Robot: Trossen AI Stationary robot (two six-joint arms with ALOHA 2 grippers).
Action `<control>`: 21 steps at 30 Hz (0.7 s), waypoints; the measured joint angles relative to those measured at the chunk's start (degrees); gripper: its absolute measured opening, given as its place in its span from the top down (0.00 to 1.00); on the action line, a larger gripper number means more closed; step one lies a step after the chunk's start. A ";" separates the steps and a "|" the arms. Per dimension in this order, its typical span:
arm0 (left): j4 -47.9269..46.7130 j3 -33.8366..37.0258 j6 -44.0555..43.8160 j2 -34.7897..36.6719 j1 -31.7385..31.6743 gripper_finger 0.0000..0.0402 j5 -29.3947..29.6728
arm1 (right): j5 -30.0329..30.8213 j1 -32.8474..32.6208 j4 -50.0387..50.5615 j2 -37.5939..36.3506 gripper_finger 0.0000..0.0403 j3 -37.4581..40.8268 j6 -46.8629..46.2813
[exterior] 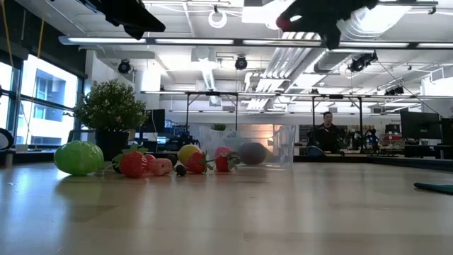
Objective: Pick and placing Produce into tupperware
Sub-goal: Put the red cherry into the transparent bin
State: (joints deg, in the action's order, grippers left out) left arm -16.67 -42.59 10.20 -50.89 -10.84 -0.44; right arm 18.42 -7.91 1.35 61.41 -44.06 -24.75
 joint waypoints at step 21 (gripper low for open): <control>0.02 0.01 0.00 0.01 -0.01 0.99 0.01 | -19.71 27.12 28.58 35.15 0.78 -33.33 15.50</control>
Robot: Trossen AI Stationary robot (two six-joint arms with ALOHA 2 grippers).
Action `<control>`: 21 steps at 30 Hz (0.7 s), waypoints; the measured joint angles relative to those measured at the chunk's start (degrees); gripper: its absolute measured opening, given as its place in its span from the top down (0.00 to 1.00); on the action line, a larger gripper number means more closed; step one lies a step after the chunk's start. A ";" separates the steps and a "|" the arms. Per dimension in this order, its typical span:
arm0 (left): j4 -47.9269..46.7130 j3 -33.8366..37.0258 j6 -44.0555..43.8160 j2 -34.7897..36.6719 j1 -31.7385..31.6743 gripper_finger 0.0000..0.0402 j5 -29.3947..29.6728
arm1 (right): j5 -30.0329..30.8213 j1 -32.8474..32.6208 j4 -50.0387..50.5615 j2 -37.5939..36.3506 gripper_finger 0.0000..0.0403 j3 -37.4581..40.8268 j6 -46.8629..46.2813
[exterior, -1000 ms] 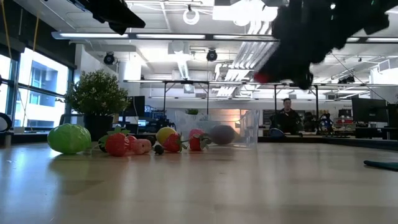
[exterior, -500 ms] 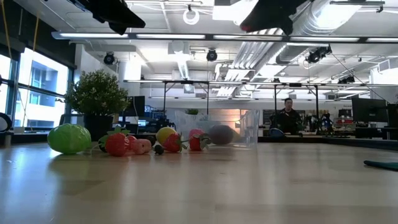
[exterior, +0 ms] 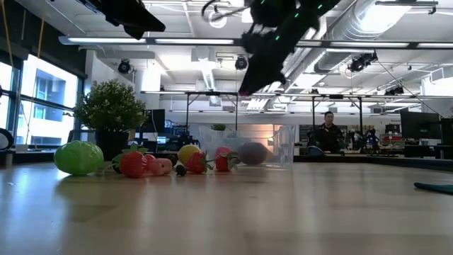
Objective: Pick and placing Produce into tupperware
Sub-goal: Put the red cherry into the transparent bin
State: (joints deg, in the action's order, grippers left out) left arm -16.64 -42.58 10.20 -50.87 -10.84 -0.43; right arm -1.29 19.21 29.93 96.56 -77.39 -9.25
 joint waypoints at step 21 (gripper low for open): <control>-0.02 -0.01 -0.01 0.00 0.01 0.99 0.01 | -1.23 0.08 4.17 22.90 0.78 -9.63 1.79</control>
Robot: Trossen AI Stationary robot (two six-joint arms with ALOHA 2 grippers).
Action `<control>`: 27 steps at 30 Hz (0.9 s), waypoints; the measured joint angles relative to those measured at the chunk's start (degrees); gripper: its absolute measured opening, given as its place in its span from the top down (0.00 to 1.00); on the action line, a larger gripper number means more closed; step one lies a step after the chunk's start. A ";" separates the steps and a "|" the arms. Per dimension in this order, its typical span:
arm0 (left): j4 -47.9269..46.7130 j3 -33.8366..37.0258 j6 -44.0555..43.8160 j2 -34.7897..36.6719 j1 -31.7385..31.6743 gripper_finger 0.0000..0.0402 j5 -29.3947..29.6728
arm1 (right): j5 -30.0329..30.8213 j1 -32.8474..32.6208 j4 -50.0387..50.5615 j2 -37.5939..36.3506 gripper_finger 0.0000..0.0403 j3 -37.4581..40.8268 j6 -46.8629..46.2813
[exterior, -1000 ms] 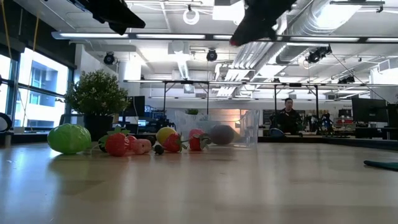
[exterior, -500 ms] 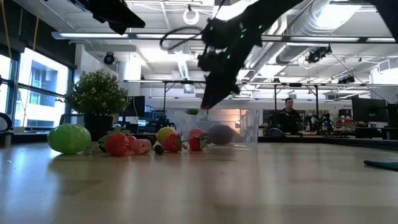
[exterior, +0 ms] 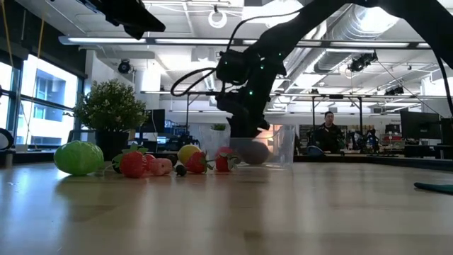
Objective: Pick and placing Produce into tupperware
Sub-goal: Put the red cherry into the transparent bin
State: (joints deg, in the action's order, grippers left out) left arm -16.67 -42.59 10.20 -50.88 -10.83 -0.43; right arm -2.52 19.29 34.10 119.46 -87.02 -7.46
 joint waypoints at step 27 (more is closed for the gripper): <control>0.02 0.01 0.02 -0.02 0.00 0.99 -0.01 | 0.76 -0.02 -0.29 -0.09 0.69 0.11 -0.15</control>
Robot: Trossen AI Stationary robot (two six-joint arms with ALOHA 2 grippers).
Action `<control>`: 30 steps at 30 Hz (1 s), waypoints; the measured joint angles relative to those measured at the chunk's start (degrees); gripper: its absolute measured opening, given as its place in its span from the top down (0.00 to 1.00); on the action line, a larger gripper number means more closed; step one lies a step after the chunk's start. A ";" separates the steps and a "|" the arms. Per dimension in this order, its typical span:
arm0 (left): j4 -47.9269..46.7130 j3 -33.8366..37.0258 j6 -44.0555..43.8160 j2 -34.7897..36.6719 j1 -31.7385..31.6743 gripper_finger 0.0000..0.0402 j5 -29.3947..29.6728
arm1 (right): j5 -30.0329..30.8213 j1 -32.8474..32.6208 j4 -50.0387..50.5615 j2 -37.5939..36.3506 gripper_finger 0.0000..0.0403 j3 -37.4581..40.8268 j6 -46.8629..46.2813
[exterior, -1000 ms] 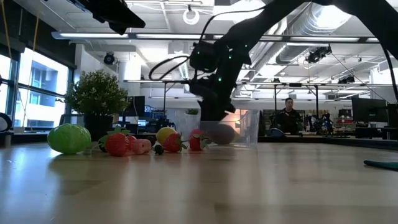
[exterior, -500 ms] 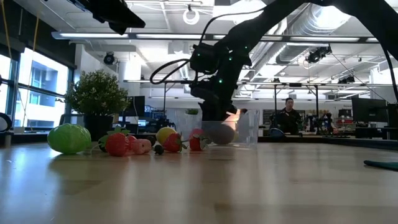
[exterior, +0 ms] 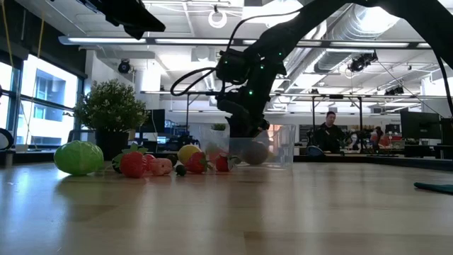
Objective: Pick and placing Produce into tupperware
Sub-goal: Put the red cherry into the transparent bin
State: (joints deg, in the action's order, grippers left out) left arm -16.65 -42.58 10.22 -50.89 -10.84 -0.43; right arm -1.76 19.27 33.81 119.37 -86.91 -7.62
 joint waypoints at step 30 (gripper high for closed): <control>-0.01 -0.01 0.00 0.00 0.01 0.99 -0.01 | 0.90 -0.02 0.27 -0.07 0.69 -0.07 -0.44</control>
State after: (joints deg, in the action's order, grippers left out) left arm -16.66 -42.59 10.22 -50.89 -10.83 -0.44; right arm -0.86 19.25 34.08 119.31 -86.98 -8.05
